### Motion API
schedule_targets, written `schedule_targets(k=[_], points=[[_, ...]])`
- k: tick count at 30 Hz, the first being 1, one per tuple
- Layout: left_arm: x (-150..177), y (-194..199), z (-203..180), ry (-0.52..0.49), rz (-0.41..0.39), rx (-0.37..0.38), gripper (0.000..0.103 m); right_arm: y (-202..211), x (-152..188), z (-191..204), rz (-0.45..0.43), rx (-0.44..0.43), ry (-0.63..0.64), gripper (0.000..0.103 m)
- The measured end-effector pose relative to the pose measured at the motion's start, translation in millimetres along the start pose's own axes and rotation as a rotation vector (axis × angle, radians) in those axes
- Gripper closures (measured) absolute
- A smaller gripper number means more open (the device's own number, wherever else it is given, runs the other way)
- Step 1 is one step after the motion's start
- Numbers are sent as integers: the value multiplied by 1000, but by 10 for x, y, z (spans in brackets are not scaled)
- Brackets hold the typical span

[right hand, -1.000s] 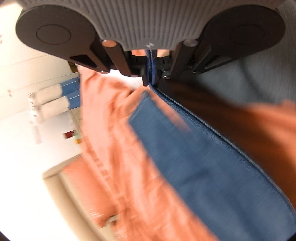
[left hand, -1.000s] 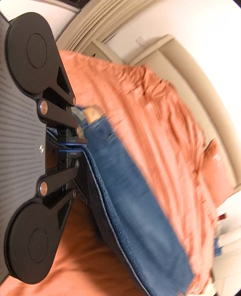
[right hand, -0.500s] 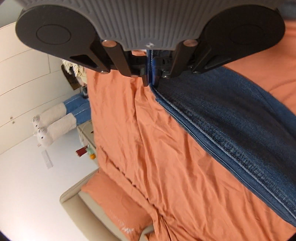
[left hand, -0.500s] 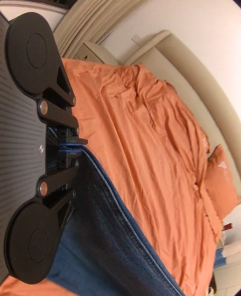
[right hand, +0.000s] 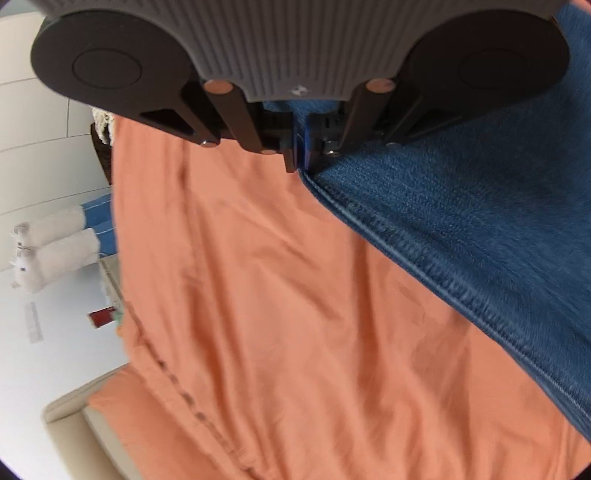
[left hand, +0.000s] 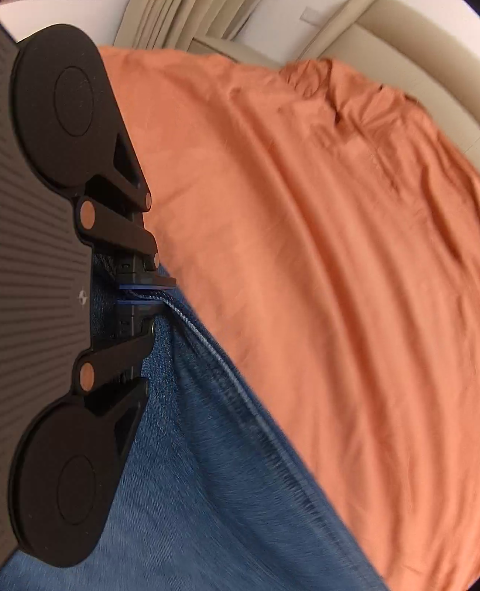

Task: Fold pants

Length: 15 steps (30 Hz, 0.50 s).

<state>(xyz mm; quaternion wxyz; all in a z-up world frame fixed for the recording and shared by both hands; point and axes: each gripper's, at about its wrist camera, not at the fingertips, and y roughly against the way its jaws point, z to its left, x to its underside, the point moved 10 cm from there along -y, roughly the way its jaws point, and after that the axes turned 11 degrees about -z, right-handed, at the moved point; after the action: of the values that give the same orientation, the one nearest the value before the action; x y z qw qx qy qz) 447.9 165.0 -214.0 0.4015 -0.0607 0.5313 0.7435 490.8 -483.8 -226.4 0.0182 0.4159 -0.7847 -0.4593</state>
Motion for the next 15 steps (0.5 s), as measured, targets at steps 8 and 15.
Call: schedule_targets(k=[8, 15], points=[[91, -18, -1, 8, -27, 12, 98, -187, 48, 145, 11, -18, -7, 103], [-92, 171, 62, 38, -68, 8, 98, 54, 35, 26, 4, 28, -53, 103]])
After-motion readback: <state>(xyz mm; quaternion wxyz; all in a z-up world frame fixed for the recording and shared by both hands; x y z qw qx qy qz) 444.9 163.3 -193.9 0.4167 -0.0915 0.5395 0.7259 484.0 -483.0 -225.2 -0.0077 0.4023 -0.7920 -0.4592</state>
